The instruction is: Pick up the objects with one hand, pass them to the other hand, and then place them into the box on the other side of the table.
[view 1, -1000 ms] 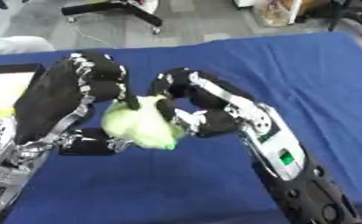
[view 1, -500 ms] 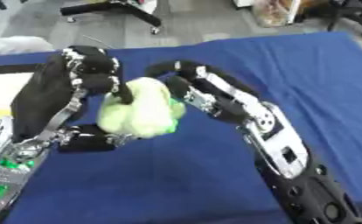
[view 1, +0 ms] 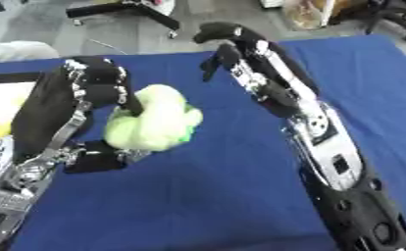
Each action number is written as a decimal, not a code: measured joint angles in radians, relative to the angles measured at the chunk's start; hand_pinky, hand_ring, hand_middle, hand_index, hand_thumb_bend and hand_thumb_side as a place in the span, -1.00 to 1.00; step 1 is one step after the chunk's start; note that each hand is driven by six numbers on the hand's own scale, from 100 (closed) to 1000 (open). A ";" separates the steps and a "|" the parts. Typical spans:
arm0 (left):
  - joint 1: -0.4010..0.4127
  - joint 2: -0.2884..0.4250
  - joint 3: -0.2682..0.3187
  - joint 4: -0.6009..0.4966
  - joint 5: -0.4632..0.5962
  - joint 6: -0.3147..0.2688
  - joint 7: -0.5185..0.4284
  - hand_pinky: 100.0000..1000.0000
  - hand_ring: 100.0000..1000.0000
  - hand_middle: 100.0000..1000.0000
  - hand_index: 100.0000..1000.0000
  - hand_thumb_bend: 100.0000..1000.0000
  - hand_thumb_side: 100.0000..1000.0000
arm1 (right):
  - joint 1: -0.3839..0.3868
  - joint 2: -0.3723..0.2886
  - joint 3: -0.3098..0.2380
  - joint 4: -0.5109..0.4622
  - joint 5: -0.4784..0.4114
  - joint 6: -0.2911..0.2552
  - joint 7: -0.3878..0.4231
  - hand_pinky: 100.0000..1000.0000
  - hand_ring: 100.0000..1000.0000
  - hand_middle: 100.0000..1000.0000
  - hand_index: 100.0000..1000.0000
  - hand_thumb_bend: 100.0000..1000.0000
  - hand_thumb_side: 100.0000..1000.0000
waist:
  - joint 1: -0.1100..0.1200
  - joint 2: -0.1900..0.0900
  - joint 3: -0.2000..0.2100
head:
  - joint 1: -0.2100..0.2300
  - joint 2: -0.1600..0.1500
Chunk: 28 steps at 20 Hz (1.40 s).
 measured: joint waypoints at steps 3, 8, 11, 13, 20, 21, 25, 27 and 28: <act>0.015 0.000 0.029 0.010 0.000 0.025 0.028 -0.37 -0.55 -0.53 -0.26 -0.37 -1.00 | 0.001 -0.008 -0.016 -0.008 0.026 0.002 -0.053 0.31 -0.13 0.38 0.63 -1.00 0.21 | 0.000 0.000 0.000 | 0.027 0.000; 0.039 0.021 0.124 0.048 -0.008 0.094 0.100 -0.36 -0.56 -0.54 -0.26 -0.22 -1.00 | 0.016 -0.018 -0.024 -0.011 0.066 0.000 -0.126 0.29 -0.16 0.34 0.63 -1.00 0.19 | 0.013 0.000 -0.002 | 0.175 -0.012; 0.041 0.066 0.186 0.089 -0.036 0.139 0.133 -0.35 -0.54 -0.55 -0.26 0.06 -1.00 | 0.026 -0.023 -0.024 -0.011 0.083 -0.004 -0.143 0.29 -0.17 0.32 0.62 -1.00 0.20 | 0.021 -0.001 -0.005 | 0.255 -0.030; 0.041 0.104 0.228 0.128 -0.061 0.170 0.133 -0.34 -0.54 -0.55 -0.25 0.12 -1.00 | 0.031 -0.024 -0.021 -0.011 0.088 -0.005 -0.144 0.28 -0.18 0.31 0.62 -1.00 0.21 | 0.025 -0.002 -0.006 | 0.287 -0.040; 0.023 0.219 0.381 0.306 -0.114 0.285 0.053 -0.29 -0.50 -0.53 -0.23 0.35 -1.00 | 0.036 -0.029 -0.004 -0.009 0.100 -0.019 -0.111 0.27 -0.21 0.29 0.62 -1.00 0.23 | 0.036 -0.003 -0.015 | 0.322 -0.071; 0.019 0.231 0.398 0.332 -0.125 0.302 0.037 -0.29 -0.50 -0.52 -0.23 0.37 -1.00 | 0.036 -0.031 -0.002 -0.008 0.100 -0.020 -0.105 0.27 -0.21 0.29 0.62 -1.00 0.23 | 0.036 -0.003 -0.016 | 0.325 -0.073; -0.009 0.266 0.433 0.443 -0.185 0.371 -0.030 -0.24 -0.45 -0.48 -0.19 0.48 -1.00 | 0.040 -0.032 0.006 -0.003 0.100 -0.025 -0.085 0.27 -0.22 0.29 0.61 -1.00 0.24 | 0.037 -0.003 -0.024 | 0.333 -0.074; -0.028 0.276 0.434 0.502 -0.221 0.407 -0.065 -0.22 -0.43 -0.46 -0.17 0.50 -1.00 | 0.044 -0.032 0.007 -0.002 0.100 -0.027 -0.078 0.26 -0.22 0.28 0.61 -1.00 0.25 | 0.037 -0.003 -0.026 | 0.333 -0.075; -0.038 0.278 0.433 0.532 -0.238 0.426 -0.083 -0.20 -0.41 -0.45 -0.16 0.48 -1.00 | 0.044 -0.032 0.007 0.000 0.100 -0.027 -0.074 0.26 -0.22 0.28 0.61 -1.00 0.25 | 0.037 -0.003 -0.029 | 0.333 -0.077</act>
